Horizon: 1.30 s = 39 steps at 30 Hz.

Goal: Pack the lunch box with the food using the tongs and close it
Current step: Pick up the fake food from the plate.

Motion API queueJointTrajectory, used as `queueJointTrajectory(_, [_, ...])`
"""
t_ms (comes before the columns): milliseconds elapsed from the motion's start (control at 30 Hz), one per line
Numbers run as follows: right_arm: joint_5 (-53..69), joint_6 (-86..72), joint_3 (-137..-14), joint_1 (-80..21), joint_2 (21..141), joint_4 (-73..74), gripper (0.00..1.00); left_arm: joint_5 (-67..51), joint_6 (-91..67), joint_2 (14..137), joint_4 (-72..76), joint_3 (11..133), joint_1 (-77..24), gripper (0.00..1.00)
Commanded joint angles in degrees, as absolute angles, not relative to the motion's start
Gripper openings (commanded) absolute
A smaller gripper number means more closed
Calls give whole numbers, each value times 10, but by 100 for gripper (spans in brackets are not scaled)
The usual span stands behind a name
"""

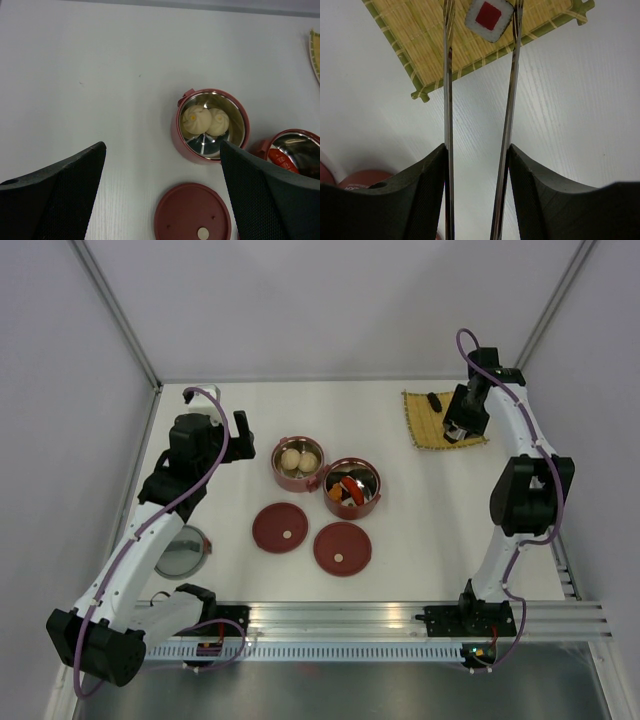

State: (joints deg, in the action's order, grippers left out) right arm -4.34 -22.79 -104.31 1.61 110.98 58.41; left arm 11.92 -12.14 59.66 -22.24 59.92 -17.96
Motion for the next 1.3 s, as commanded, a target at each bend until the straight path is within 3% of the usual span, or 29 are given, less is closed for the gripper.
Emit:
queueJointTrajectory(0, [-42,-239,-1058,11,1119,586,57,131,-112,586,-206,603,-178,100])
queueJointTrajectory(367, [-46,-236,-1053,9,1129,583,48,134,-111,588,-206,603,-178,100])
queueJointTrajectory(567, [-38,-224,-1055,7,1126,577,27,134,-110,589,-206,603,-178,100])
queueJointTrajectory(867, [-16,-158,-1121,-13,1107,602,10,133,-111,591,-205,603,-178,100])
queueJointTrajectory(1067, [-2,-134,-1167,-54,1059,638,7,130,-112,594,-206,604,-178,100])
queueJointTrajectory(1267, [14,-120,-1109,-162,978,656,7,125,-116,598,-207,606,-178,100])
